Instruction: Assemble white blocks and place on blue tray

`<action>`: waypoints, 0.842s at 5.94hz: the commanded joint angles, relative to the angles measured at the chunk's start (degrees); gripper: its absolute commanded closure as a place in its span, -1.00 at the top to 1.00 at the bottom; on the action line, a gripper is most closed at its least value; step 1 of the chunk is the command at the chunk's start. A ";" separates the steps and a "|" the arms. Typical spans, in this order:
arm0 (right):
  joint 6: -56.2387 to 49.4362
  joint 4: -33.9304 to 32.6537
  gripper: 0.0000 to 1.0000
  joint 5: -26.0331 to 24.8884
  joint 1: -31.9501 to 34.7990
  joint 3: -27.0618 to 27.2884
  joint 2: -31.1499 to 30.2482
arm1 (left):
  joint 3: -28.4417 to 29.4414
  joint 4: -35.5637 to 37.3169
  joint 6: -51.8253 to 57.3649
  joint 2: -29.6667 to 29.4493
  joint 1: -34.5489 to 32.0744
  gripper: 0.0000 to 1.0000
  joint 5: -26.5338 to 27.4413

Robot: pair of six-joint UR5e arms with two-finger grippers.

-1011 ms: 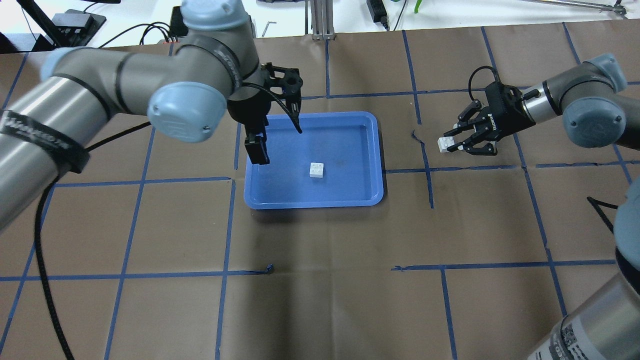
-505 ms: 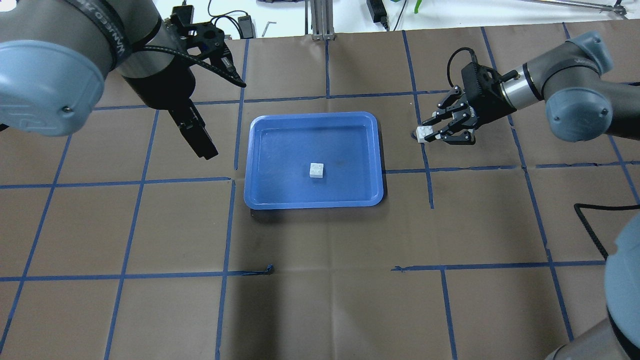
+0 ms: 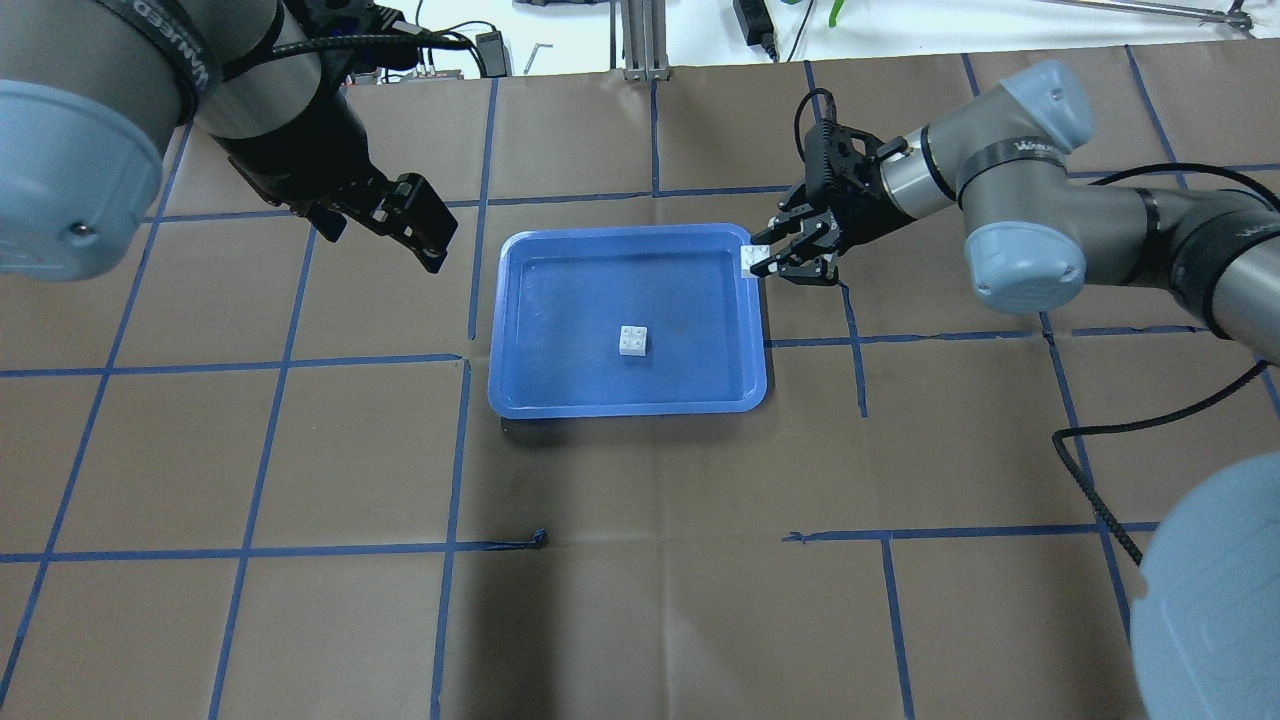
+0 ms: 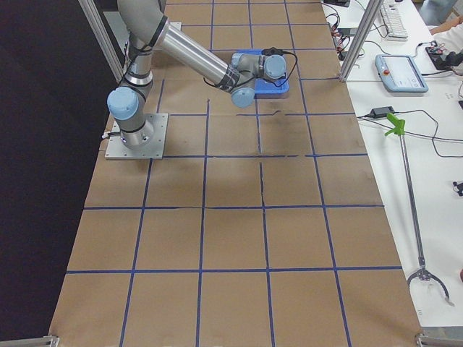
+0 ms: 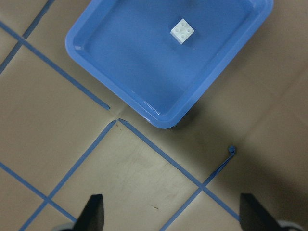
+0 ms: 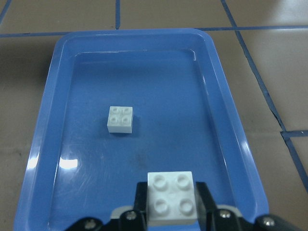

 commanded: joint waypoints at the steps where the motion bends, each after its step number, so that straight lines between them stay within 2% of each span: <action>1: 10.02 -13.54 -0.49 -0.17 5.17 2.62 3.41 | -0.03 0.93 -12.00 -0.33 -0.04 0.99 -0.54; 3: 13.74 -24.64 -0.50 -0.70 6.60 6.74 6.94 | -1.52 4.88 -11.88 -0.24 0.30 0.99 -0.01; 5: 13.75 -28.10 -0.50 -0.70 7.04 8.44 8.70 | -1.35 4.89 -11.88 0.02 0.04 0.99 0.16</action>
